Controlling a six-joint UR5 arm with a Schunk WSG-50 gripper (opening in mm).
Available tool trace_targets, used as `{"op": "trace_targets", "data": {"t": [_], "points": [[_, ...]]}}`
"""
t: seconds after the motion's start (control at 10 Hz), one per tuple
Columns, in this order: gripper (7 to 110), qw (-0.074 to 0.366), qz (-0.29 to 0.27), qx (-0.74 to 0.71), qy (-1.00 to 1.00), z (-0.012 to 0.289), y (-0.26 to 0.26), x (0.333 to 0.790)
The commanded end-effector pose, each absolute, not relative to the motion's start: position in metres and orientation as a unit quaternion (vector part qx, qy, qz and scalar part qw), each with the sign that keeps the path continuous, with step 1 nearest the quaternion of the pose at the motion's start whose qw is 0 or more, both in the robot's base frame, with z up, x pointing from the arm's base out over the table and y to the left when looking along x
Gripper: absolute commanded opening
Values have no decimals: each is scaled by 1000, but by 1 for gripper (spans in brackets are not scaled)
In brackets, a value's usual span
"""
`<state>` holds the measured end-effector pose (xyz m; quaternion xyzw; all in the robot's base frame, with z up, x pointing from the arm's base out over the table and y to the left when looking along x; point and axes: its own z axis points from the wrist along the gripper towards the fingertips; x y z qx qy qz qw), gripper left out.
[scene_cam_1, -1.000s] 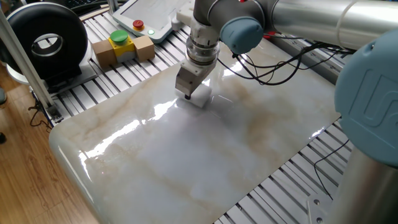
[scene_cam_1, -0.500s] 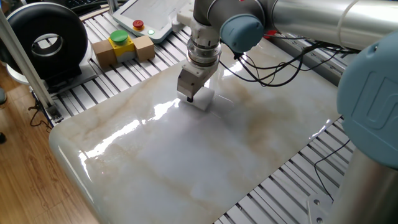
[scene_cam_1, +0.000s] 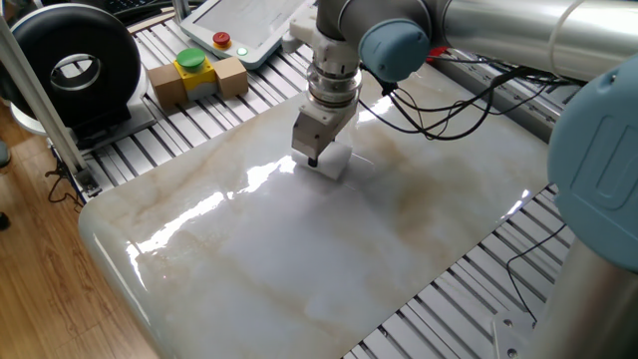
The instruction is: Clean the tabletop with a sponge
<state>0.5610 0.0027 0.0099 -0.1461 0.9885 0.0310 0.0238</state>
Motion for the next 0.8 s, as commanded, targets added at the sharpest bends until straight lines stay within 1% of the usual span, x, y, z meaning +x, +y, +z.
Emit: {"op": "trace_targets", "data": {"t": [0.0,0.5,0.7], "points": [[7,24,42,-145,988,11,-2,552],[7,20,49,-137,989,24,8,539],[7,18,48,-132,990,24,15,531]]}}
